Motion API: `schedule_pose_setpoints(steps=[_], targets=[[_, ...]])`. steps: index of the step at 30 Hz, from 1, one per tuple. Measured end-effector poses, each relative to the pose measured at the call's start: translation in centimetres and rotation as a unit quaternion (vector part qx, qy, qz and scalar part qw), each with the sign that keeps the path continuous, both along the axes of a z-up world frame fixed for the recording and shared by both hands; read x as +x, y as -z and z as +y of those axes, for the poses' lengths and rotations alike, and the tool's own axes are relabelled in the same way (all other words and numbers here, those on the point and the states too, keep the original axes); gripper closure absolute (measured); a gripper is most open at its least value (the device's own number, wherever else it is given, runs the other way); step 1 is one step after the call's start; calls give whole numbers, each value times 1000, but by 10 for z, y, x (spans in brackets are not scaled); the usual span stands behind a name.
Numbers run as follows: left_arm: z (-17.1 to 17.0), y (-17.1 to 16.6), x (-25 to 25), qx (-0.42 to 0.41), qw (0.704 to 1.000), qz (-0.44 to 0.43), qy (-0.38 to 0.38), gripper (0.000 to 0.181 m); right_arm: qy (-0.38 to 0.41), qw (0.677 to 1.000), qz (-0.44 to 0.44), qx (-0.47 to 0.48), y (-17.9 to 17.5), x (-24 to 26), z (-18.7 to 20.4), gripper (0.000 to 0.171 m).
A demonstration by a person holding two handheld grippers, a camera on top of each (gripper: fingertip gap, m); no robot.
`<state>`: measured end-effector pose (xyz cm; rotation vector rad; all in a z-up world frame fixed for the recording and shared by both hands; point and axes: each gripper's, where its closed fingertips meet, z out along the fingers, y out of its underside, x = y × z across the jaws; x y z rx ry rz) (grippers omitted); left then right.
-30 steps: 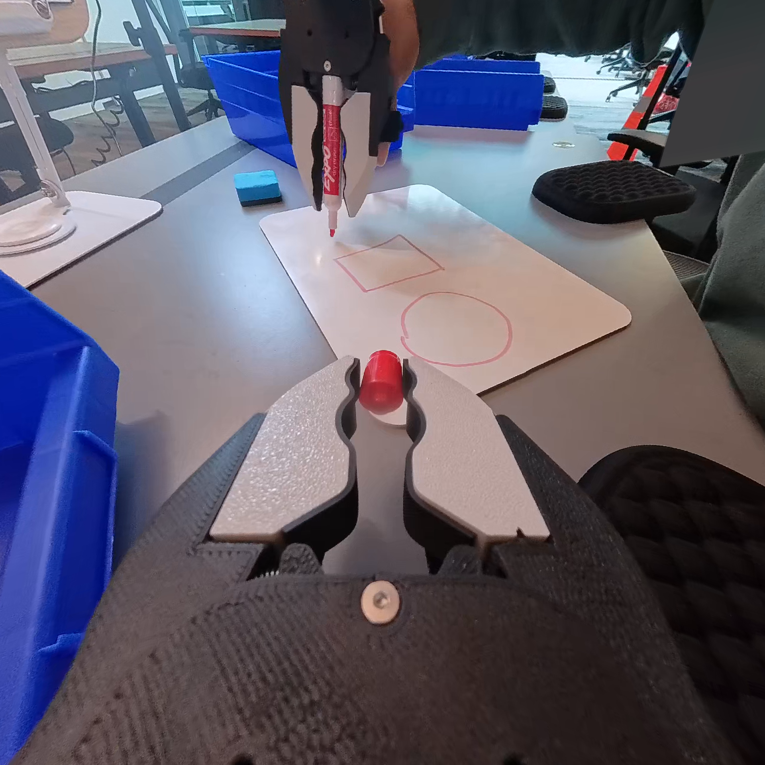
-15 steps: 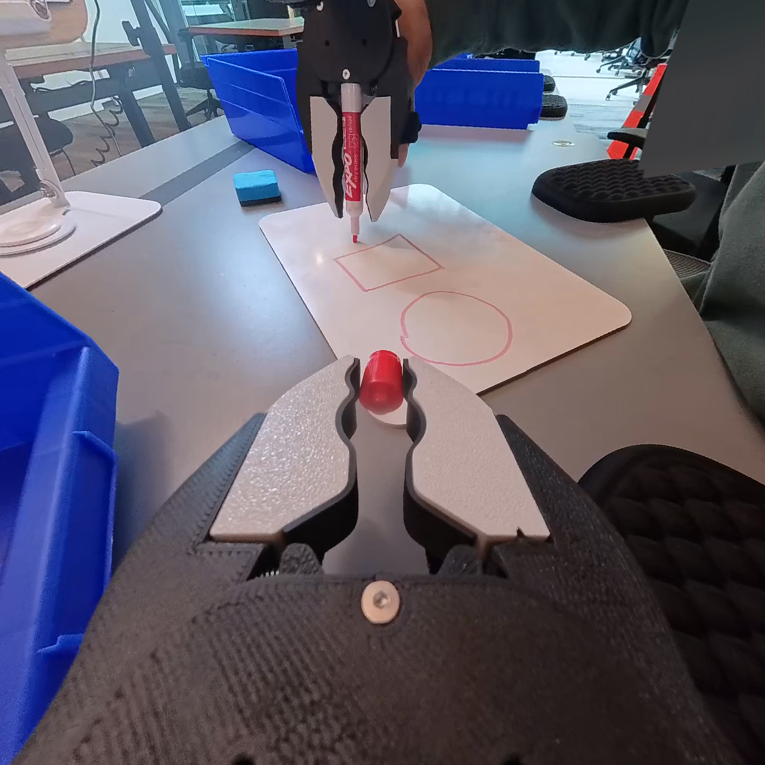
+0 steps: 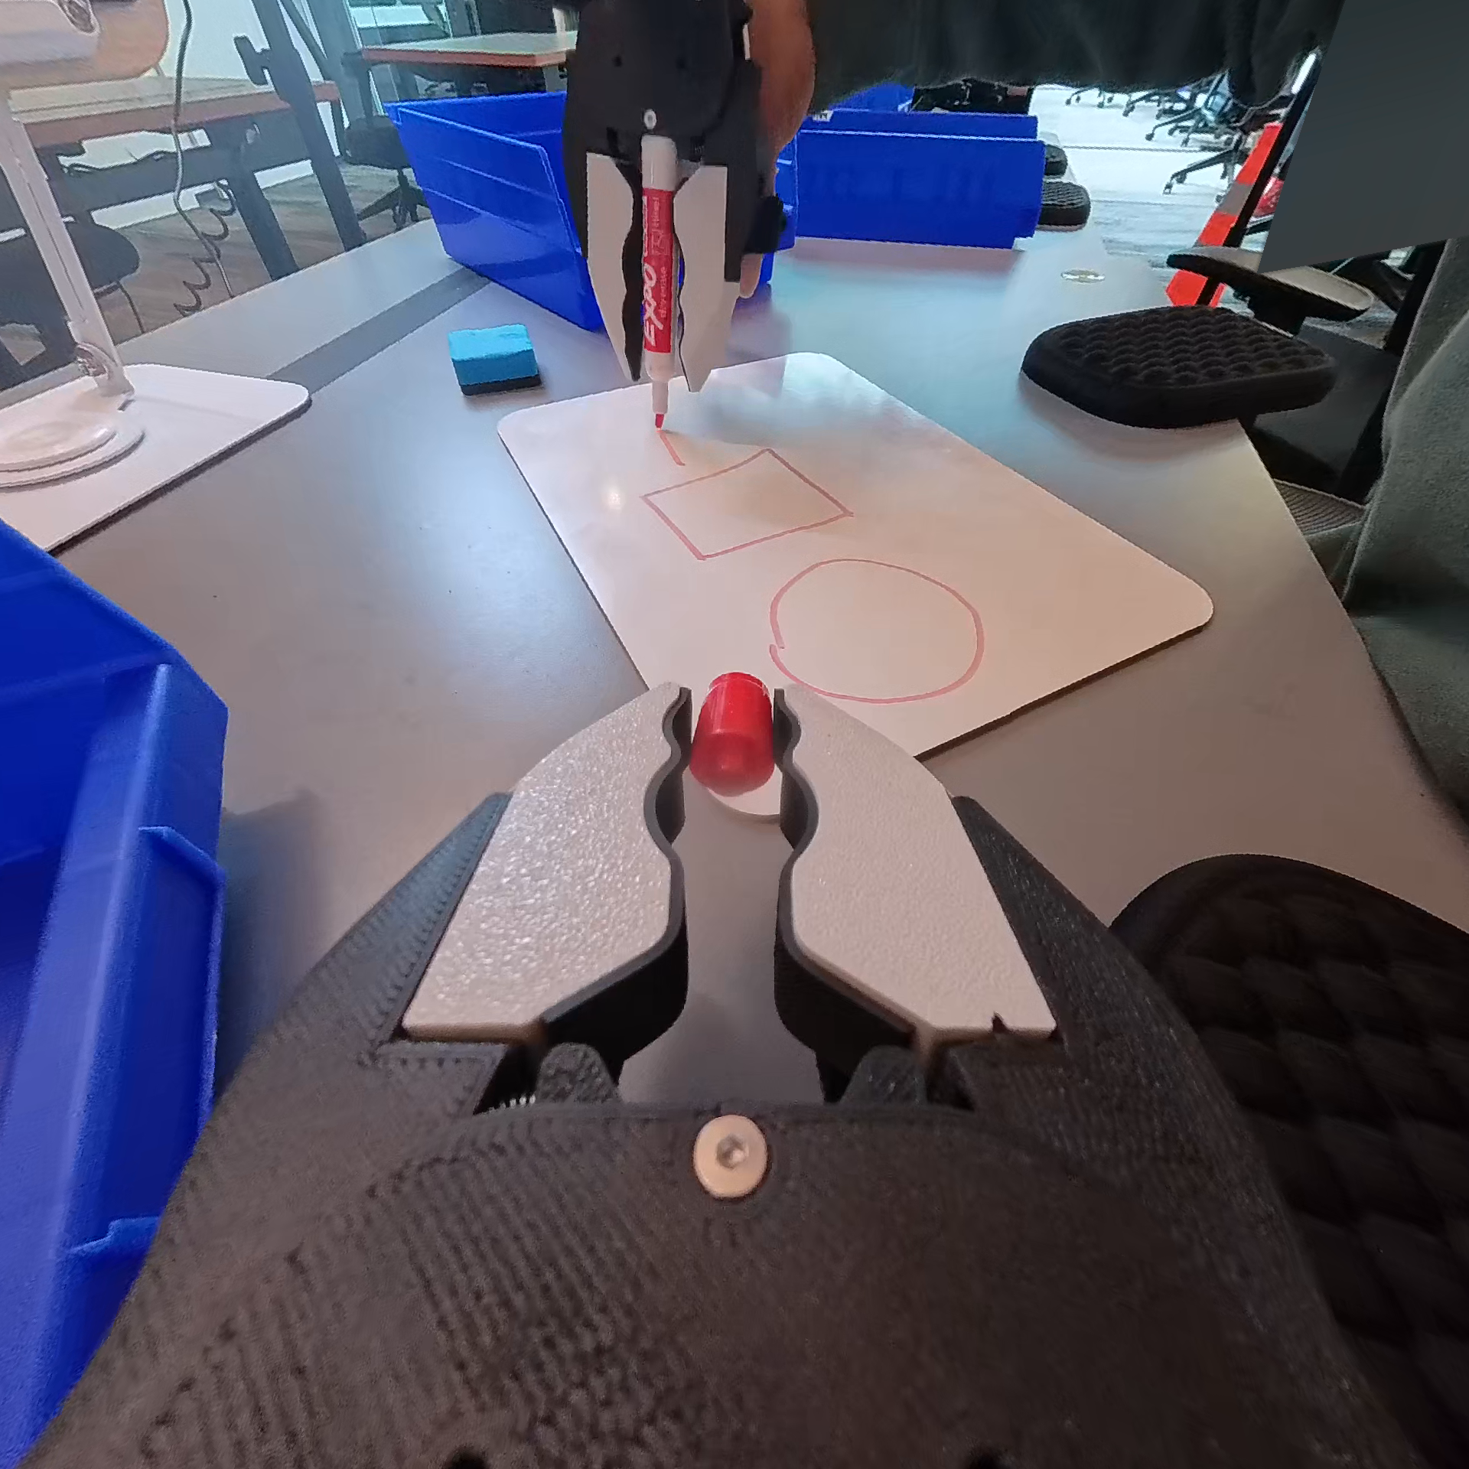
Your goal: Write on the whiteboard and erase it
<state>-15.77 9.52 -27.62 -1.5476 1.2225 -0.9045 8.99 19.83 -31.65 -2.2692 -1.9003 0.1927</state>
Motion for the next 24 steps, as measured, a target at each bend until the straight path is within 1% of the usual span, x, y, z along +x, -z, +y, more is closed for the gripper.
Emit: schedule_pose_setpoints(steps=[5, 14, 24], targets=[[0, 0, 0, 0, 1000, 0, 1, 162, 4, 1000, 23, 7, -10, -8, 3, 138], [0, 0, 0, 1, 1000, 1, 1, 162, -5, 999, 32, 1, 0, -23, 1, 138], [0, 0, 0, 1, 1000, 1, 1, 162, 0, 1000, 21, -5, 2, -18, 1, 138]])
